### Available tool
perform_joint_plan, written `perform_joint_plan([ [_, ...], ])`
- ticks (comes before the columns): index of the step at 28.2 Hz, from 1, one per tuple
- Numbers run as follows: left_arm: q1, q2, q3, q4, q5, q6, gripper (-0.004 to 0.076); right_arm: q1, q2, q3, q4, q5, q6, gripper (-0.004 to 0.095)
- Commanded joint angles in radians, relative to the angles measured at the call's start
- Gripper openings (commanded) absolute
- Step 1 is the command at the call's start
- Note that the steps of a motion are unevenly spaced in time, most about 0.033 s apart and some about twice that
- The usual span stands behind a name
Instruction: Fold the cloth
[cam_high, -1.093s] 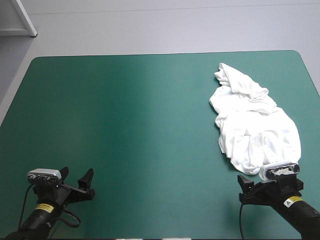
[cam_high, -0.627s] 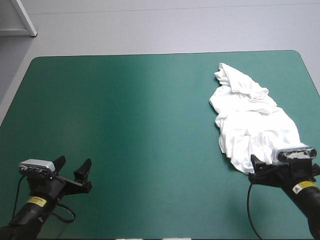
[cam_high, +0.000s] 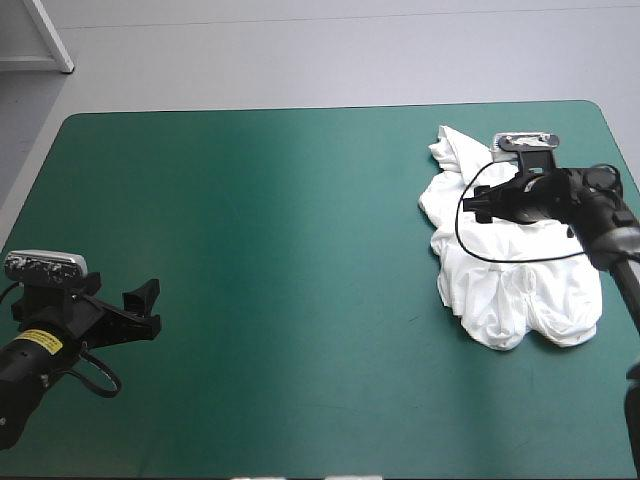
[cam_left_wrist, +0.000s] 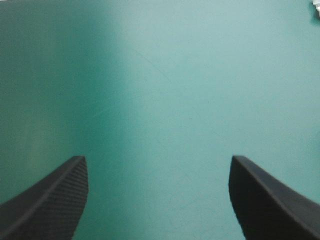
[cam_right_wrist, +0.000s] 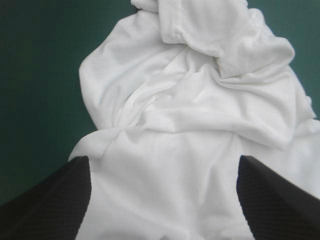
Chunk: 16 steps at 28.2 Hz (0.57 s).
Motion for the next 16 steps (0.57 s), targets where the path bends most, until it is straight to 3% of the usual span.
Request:
perform_joint_plan([
  [1, -0.005, 0.002, -0.053, -0.014, -0.043, -0.013, 0.0566, 0.002, 0.116, -0.102, -0.008, -0.009, 0.012, 0.0737],
  [11, -0.005, 0.002, -0.113, -0.010, -0.051, -0.013, 0.0566, 0.004, 0.353, -0.137, -0.050, -0.002, 0.033, 0.0729],
  [13, -0.005, 0.002, -0.120, -0.010, -0.061, -0.013, 0.0566, 0.007, 0.383, -0.137, -0.046, 0.000, 0.026, 0.0615],
  [16, -0.005, 0.002, -0.128, -0.005, -0.066, -0.010, 0.0566, 0.034, 0.396, -0.137, -0.041, -0.020, -0.033, 0.0207],
])
